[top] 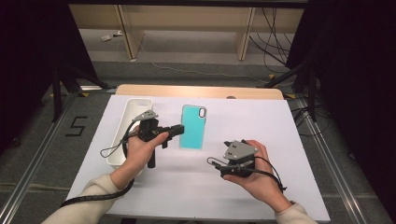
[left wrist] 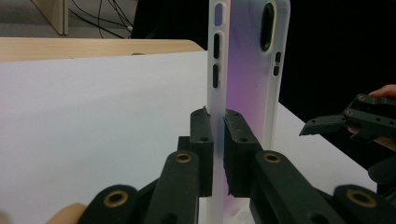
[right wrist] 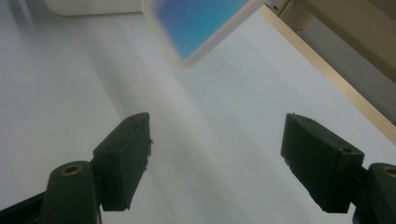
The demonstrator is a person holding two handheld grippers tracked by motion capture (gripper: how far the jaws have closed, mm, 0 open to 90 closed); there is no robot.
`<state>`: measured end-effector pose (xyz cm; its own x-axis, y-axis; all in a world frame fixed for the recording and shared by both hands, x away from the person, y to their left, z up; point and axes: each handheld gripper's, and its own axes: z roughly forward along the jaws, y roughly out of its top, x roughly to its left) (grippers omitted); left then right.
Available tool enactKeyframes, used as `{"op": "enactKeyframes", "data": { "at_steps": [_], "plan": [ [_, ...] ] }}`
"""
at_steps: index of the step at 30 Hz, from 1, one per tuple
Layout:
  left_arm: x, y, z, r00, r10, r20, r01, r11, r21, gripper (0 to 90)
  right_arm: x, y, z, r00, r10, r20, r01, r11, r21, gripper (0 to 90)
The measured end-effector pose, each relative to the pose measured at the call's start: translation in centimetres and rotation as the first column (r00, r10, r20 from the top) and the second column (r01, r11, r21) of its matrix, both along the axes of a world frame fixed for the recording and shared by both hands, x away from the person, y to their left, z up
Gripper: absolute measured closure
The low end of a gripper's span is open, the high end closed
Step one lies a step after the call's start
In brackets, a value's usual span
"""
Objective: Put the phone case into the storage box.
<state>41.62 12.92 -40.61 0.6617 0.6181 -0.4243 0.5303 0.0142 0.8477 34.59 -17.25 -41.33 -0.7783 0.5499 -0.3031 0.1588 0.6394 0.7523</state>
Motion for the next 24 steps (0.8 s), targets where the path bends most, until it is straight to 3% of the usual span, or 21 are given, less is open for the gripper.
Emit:
{"op": "enactKeyframes", "data": {
  "at_steps": [24],
  "plan": [
    [-0.5,2.9,0.6,0.999,0.038,0.023,-0.038,0.9993,-0.007,83.2,-0.5,-2.3,-0.6,0.9983,-0.056,-0.017,0.058,0.992,0.114,23.8]
  ]
}}
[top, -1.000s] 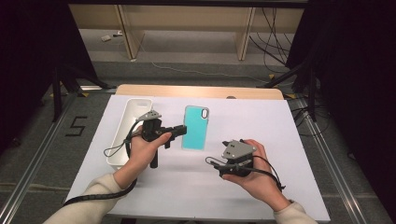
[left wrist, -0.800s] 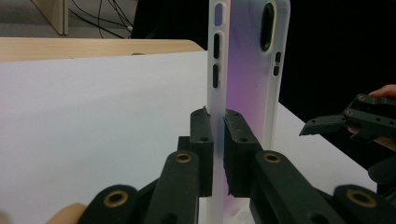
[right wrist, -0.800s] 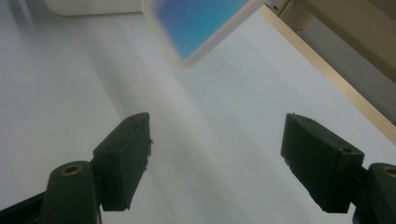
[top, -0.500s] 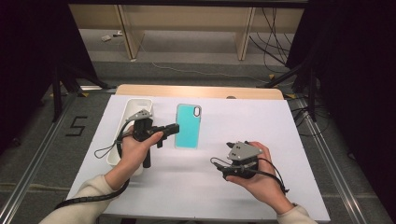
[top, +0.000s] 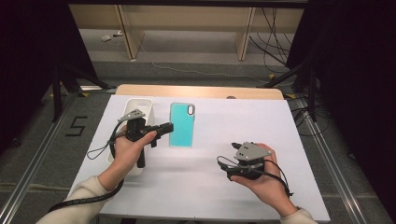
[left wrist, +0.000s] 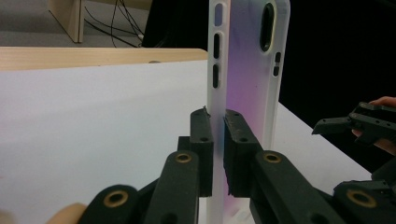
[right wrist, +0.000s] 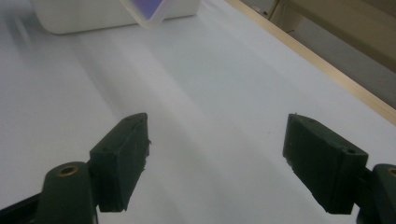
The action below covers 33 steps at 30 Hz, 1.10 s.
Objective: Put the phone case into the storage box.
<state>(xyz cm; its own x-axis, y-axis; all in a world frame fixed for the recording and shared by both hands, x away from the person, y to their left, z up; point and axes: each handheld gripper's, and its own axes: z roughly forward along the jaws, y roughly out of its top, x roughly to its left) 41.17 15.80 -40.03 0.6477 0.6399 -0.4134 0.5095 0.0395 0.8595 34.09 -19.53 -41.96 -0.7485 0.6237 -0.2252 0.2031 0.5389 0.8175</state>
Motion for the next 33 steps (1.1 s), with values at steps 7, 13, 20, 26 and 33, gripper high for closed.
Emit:
{"op": "enactKeyframes", "data": {
  "at_steps": [7,13,20,26,33],
  "plan": [
    [-0.1,0.6,0.2,0.9999,0.01,0.009,-0.01,1.0,0.001,83.2,-0.2,-0.6,-0.2,0.9998,-0.018,-0.009,0.018,0.999,0.028,23.7],
    [-0.1,1.1,0.5,0.9997,0.019,0.018,-0.019,0.9998,-0.003,83.2,-0.3,-0.9,-0.4,0.9993,-0.029,-0.022,0.029,0.999,0.034,23.7],
    [-0.1,1.5,0.7,0.9993,0.028,0.024,-0.028,0.9996,0.0,83.2,-0.3,-1.3,-0.5,0.9991,-0.035,-0.022,0.036,0.998,0.047,23.4],
    [-0.1,2.1,0.7,0.999,0.036,0.026,-0.036,0.9993,0.0,83.2,-0.6,-1.9,-0.6,0.9983,-0.049,-0.031,0.05,0.997,0.053,23.4],
    [-0.1,2.5,0.9,0.9988,0.033,0.035,-0.034,0.9994,0.006,83.2,-0.8,-2.2,-0.8,0.9978,-0.057,-0.032,0.059,0.996,0.061,23.4]
  ]
}}
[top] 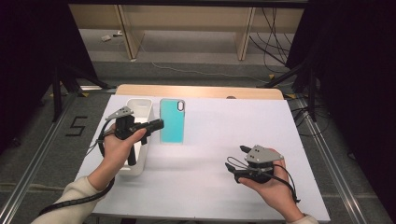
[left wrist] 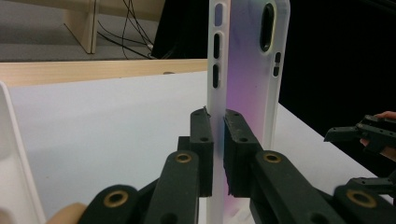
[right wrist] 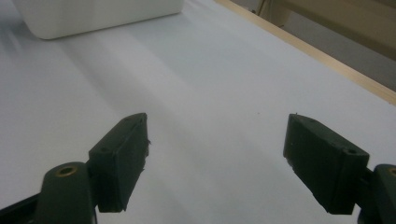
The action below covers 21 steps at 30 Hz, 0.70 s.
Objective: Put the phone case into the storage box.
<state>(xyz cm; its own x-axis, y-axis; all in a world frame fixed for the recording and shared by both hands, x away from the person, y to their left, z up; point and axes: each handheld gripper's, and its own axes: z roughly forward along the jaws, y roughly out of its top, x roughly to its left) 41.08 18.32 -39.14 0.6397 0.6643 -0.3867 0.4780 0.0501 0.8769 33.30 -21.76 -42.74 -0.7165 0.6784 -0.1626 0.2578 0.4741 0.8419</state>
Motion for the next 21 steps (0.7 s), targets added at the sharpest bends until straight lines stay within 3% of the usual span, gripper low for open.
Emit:
{"op": "enactKeyframes", "data": {
  "at_steps": [11,21],
  "plan": [
    [0.0,0.8,0.2,0.9999,0.014,-0.001,-0.014,0.9999,-0.004,83.2,-0.1,-0.3,-0.2,0.9998,-0.017,0.012,0.017,1.0,0.021,23.4],
    [0.0,1.5,0.5,0.9997,0.023,0.006,-0.023,0.9997,-0.007,83.2,-0.3,-0.6,-0.3,0.9997,-0.023,-0.004,0.024,0.999,0.027,23.3]
  ]
}}
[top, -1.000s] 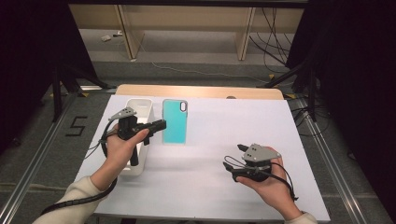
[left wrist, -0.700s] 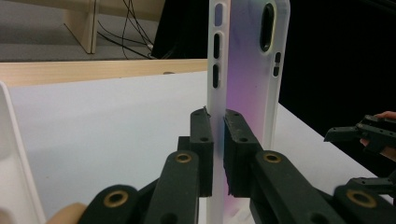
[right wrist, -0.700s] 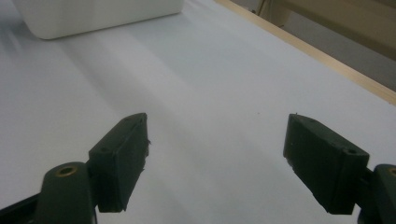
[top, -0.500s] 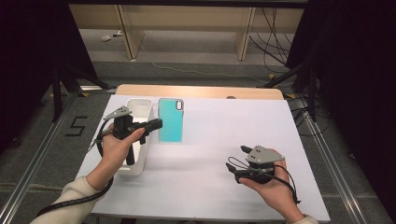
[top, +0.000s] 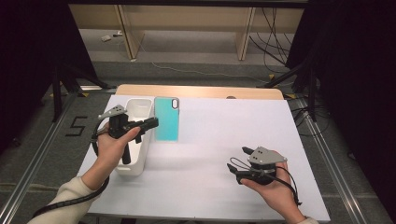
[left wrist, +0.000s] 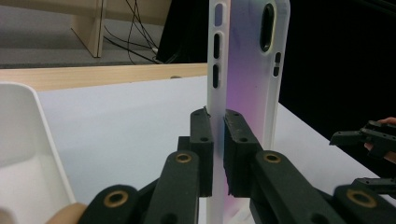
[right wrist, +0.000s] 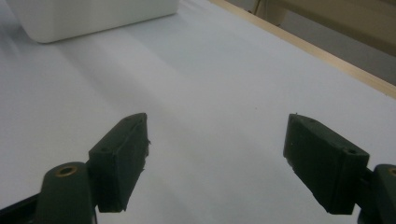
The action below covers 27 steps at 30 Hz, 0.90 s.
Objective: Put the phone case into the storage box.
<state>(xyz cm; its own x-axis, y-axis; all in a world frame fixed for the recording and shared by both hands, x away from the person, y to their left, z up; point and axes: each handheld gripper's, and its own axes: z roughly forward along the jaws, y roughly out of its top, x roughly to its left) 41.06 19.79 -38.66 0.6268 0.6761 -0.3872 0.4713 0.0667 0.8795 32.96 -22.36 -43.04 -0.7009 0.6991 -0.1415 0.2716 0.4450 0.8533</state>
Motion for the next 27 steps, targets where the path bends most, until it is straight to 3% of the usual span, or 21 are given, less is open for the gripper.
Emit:
{"op": "enactKeyframes", "data": {
  "at_steps": [5,10,27],
  "plan": [
    [0.0,0.3,0.1,1.0,0.006,0.004,-0.006,1.0,-0.006,83.1,0.0,0.0,0.0,0.9998,-0.014,0.013,0.014,1.0,0.008,23.4],
    [0.1,0.7,0.2,0.9999,0.014,0.004,-0.014,0.9999,-0.005,83.1,-0.2,0.0,-0.1,0.9999,-0.01,-0.007,0.01,1.0,0.007,23.4],
    [0.4,1.7,0.6,0.9994,0.034,0.006,-0.034,0.9993,-0.018,83.2,-0.3,-0.6,-0.1,0.9987,-0.048,0.015,0.047,0.995,0.084,23.1]
  ]
}}
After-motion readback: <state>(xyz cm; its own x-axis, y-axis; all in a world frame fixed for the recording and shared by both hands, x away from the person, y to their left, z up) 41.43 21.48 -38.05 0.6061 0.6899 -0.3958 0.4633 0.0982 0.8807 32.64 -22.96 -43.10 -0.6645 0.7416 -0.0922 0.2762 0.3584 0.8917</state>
